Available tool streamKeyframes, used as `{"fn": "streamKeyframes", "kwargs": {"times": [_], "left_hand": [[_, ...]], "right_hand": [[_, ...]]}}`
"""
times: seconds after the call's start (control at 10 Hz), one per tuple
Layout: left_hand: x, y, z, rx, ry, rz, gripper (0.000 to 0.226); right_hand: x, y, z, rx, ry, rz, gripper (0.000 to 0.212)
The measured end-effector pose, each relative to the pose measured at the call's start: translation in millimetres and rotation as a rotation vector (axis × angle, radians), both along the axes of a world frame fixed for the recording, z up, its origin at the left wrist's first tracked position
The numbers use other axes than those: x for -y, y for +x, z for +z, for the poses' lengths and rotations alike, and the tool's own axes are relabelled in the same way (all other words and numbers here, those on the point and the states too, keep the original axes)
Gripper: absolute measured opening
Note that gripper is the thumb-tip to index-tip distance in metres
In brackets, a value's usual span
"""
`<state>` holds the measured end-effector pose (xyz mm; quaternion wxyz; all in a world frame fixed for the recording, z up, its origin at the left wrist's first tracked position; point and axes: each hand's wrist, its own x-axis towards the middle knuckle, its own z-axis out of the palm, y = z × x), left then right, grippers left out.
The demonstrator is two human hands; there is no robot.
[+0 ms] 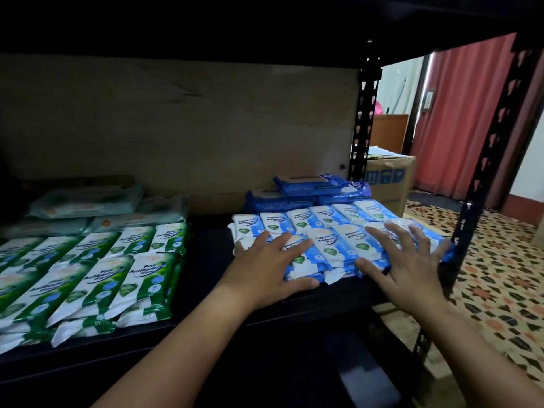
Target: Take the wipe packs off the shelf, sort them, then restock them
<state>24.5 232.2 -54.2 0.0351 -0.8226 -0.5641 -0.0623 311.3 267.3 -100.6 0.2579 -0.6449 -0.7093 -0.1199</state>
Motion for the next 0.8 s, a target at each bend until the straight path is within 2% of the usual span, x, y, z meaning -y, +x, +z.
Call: {"fn": "streamKeyframes", "kwargs": {"times": [0.2,0.3,0.4,0.5,0.6,0.7,0.8], "left_hand": [[4,2,2,-0.028,0.002,0.014,0.084],[13,-1,4,-0.019,0.107,0.019,0.086],[23,-8,8,0.163,0.309,-0.04,0.069],[27,-17,17,0.299,0.563,-0.089,0.045],[32,-24,33,0.212,0.371,0.009,0.04],[30,-31,46,0.109,0.241,0.072,0.036],[35,-50,54,0.145,0.393,0.07,0.034]], "right_hand": [[7,1,0,-0.035,0.027,0.028,0.087],[15,-10,0,-0.08,0.147,0.108,0.082],[18,-36,7,-0.172,0.271,0.264,0.065],[19,-70,27,-0.256,0.256,0.461,0.046],[18,-105,50,-0.25,0.166,0.595,0.031],[8,-140,63,-0.13,0.039,0.622,0.021],[16,-162,78,-0.194,0.123,0.661,0.023]]}}
